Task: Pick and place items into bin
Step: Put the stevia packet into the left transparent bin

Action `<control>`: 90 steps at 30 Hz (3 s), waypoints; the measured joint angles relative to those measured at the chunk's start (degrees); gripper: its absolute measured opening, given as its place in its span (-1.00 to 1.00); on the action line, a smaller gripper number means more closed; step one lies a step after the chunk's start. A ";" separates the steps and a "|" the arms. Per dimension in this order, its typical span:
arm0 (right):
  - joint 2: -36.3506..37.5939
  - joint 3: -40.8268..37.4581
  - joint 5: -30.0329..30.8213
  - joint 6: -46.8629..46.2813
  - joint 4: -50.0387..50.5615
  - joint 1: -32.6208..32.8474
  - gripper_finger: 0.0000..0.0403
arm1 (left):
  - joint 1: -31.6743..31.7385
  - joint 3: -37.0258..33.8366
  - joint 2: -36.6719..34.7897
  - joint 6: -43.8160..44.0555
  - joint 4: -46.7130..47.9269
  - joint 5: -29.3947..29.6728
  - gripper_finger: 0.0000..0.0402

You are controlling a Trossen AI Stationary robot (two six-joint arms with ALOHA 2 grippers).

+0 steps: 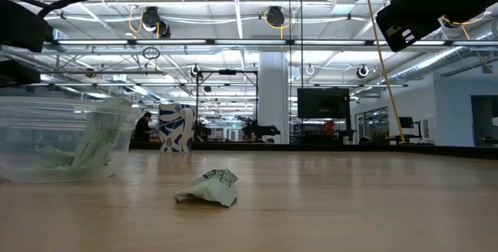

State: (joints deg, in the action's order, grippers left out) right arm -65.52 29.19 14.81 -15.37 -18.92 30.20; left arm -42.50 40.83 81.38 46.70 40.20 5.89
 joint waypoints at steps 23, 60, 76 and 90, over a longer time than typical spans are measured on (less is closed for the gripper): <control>0.00 0.00 0.03 1.72 0.04 -0.03 -0.64 | 0.04 -4.76 -0.02 -10.04 -9.21 -1.35 -0.93; 0.00 0.00 -0.02 1.64 0.35 0.00 -0.64 | 1.64 -1.04 -0.02 8.52 -7.39 5.27 -0.59; 0.00 0.00 -0.07 1.54 0.35 0.00 -0.64 | 1.60 -1.22 -0.02 0.98 -10.05 5.23 -0.40; 0.00 0.00 -0.07 1.67 0.37 0.00 -0.64 | 1.49 -6.50 -0.02 1.08 -18.49 4.20 -0.40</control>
State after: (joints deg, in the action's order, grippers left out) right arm -65.52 29.19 14.74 -13.69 -18.55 30.20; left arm -41.01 34.33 81.36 47.78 21.71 10.09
